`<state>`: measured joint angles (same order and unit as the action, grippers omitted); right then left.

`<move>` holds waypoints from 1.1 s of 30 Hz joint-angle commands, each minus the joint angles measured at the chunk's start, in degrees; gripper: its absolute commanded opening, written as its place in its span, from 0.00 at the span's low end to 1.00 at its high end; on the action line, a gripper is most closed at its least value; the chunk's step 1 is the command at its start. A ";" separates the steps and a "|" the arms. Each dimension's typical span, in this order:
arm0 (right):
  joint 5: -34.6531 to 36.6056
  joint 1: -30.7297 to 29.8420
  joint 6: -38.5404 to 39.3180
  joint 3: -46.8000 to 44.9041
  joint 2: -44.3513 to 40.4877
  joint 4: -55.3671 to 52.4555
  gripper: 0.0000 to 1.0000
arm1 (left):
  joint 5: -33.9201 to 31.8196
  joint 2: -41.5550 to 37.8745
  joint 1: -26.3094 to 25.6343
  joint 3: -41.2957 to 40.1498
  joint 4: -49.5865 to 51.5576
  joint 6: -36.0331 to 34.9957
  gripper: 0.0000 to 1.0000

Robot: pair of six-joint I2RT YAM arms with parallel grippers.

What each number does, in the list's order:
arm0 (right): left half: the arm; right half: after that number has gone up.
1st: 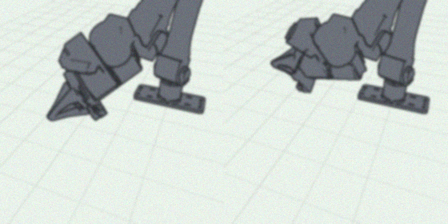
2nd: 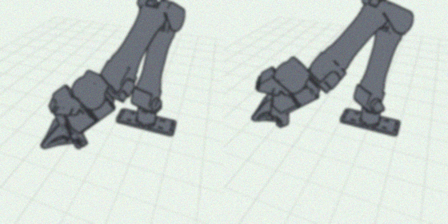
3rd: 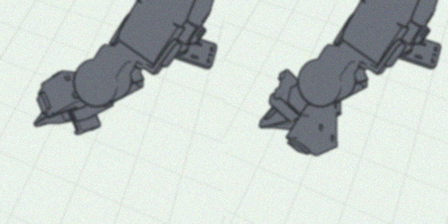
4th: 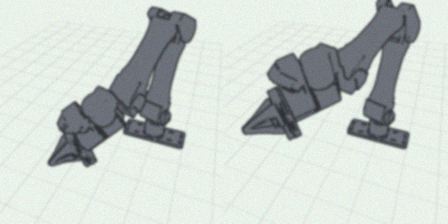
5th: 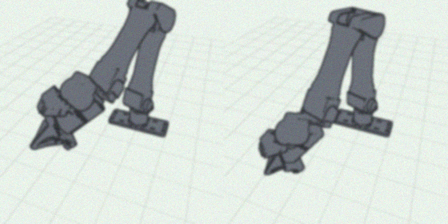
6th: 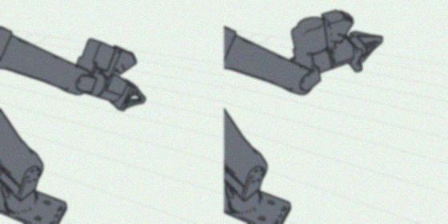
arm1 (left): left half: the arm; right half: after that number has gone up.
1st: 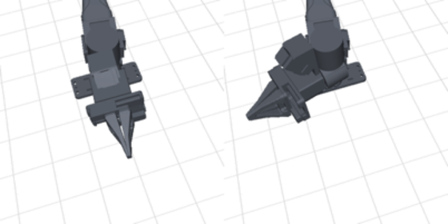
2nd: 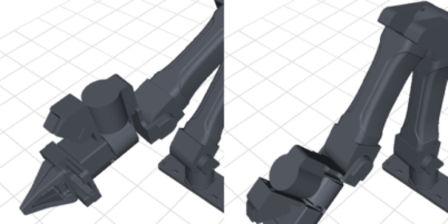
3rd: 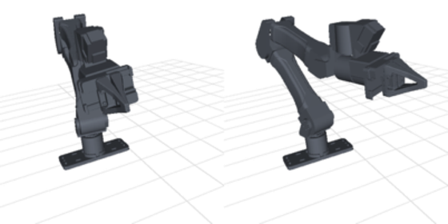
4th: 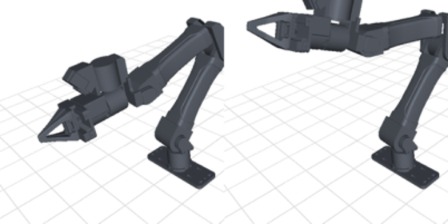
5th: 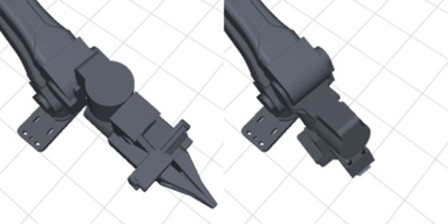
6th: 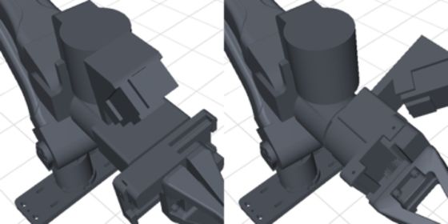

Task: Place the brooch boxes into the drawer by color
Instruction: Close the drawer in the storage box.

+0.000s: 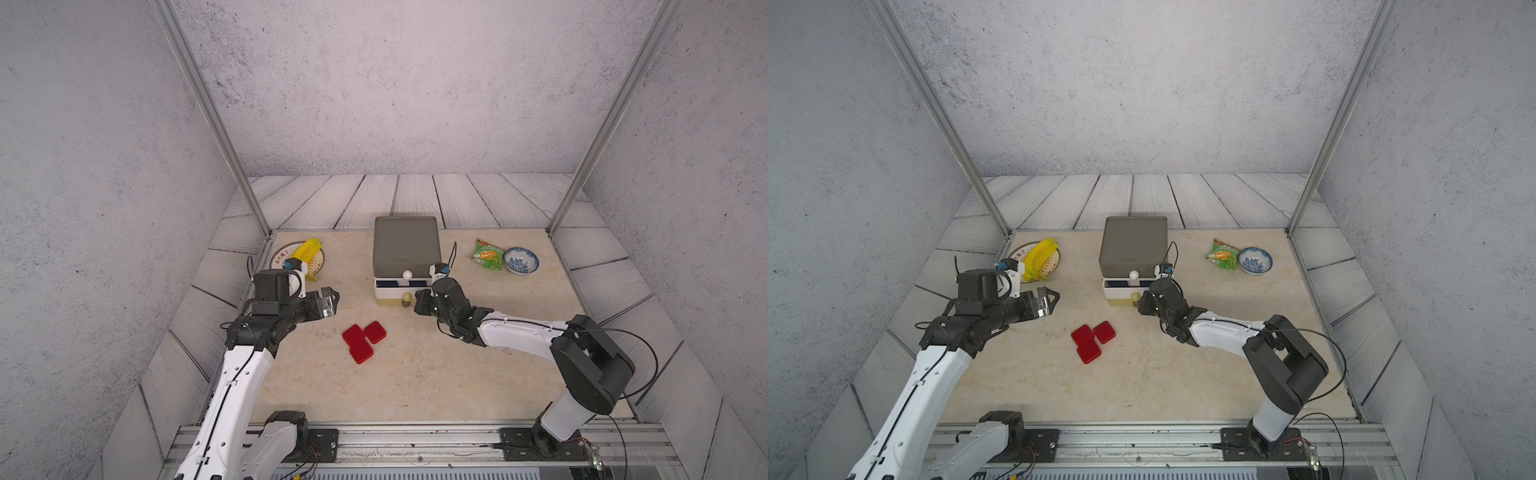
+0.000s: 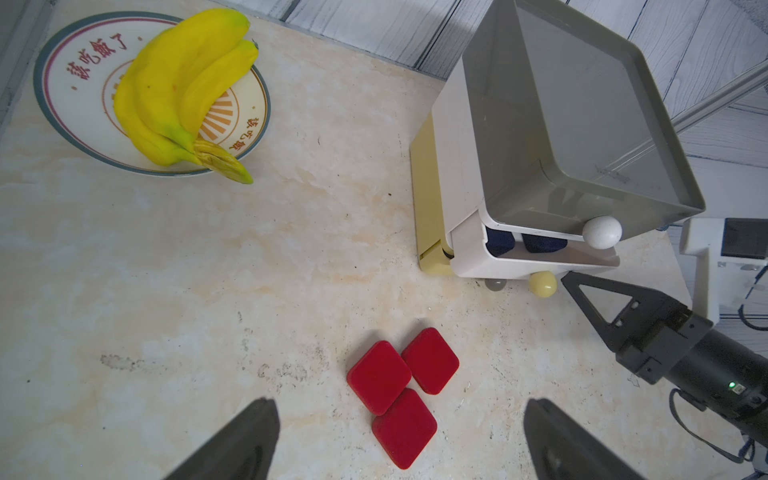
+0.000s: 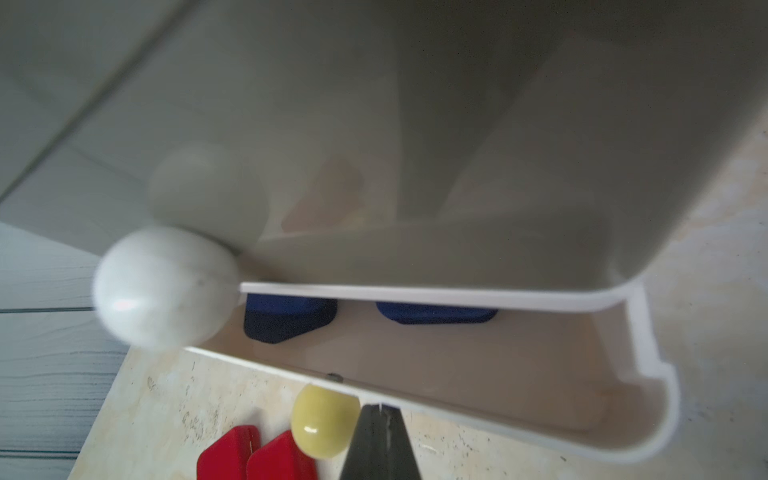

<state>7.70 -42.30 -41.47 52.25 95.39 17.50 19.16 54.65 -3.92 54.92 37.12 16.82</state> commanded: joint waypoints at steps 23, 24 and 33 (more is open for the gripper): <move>-1.18 2.04 1.51 -4.77 -0.41 9.94 0.27 | -3.43 1.92 -0.16 -1.04 -0.87 -1.90 0.99; -1.29 1.97 1.25 -5.71 -1.23 10.14 0.28 | -3.41 1.83 -0.16 -1.16 -0.98 -1.80 0.99; -1.85 1.97 -5.90 -12.04 -4.99 15.96 0.08 | -3.17 1.26 -0.14 -1.40 -1.27 -1.19 0.99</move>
<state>5.96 -40.36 -43.81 41.45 91.42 29.67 16.03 56.88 -3.92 54.06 36.84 15.49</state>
